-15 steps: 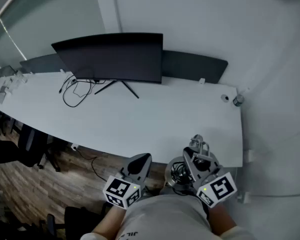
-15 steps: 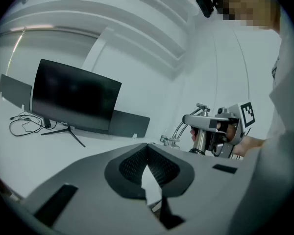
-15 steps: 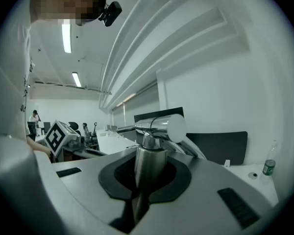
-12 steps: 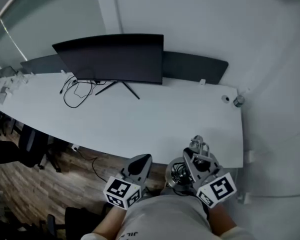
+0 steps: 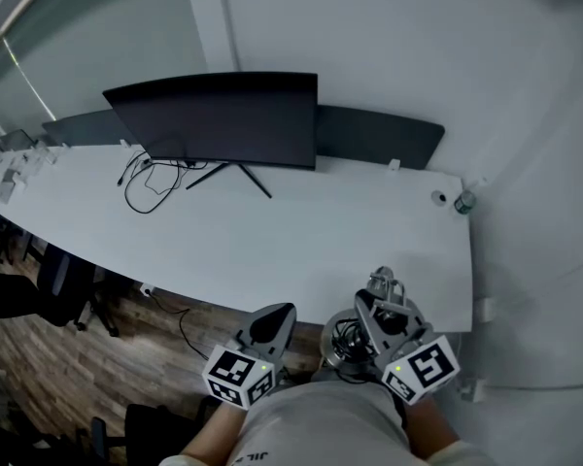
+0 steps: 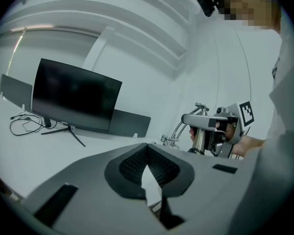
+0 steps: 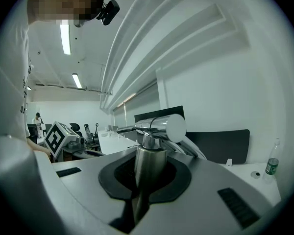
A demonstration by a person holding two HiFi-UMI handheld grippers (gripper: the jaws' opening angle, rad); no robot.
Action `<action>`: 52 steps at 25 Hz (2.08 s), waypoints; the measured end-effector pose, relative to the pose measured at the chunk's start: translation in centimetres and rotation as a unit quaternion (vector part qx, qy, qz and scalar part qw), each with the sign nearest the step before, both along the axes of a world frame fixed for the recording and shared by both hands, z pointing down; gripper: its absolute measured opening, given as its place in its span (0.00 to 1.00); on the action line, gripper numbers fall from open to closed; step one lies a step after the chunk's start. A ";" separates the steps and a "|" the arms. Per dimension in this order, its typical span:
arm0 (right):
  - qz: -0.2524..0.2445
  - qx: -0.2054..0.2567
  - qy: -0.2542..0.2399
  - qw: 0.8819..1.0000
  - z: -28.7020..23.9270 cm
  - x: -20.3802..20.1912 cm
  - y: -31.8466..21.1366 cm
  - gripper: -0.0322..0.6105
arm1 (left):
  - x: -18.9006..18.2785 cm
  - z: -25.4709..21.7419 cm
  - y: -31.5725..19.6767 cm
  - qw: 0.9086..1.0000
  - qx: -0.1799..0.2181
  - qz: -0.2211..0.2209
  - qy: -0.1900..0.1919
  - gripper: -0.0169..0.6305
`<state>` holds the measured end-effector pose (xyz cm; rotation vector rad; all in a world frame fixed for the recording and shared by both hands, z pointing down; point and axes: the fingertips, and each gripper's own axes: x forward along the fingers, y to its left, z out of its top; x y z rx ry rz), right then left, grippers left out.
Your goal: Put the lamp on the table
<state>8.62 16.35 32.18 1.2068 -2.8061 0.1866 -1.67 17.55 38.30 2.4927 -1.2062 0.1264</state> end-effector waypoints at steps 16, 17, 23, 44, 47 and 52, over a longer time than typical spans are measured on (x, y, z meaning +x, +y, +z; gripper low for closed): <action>-0.061 0.015 0.001 0.998 -0.6 2.1 -1.7 0.11 | 3.9 -0.1 -1.5 0.999 0.011 -0.034 0.002 0.02; -0.064 0.016 0.001 0.998 -0.6 2.3 -1.8 0.11 | 4.1 -0.1 -1.4 0.999 0.011 -0.038 0.001 0.02; -0.073 0.009 -0.004 0.997 -0.2 2.9 -1.9 0.11 | 4.5 0.5 -0.9 0.999 -0.001 -0.044 -0.007 0.02; -0.027 0.001 -0.002 1.000 0.1 2.1 -8.2 0.11 | 3.0 0.7 -8.7 1.000 -0.004 0.004 -0.015 0.02; -0.025 -0.001 -0.003 1.000 0.1 1.4 -9.5 0.11 | 2.5 0.7 -10.2 1.000 -0.004 0.011 -0.013 0.02; -0.020 -0.009 -0.004 1.000 0.1 0.0 -11.5 0.11 | 1.2 0.5 -12.3 1.000 -0.005 0.015 -0.008 0.02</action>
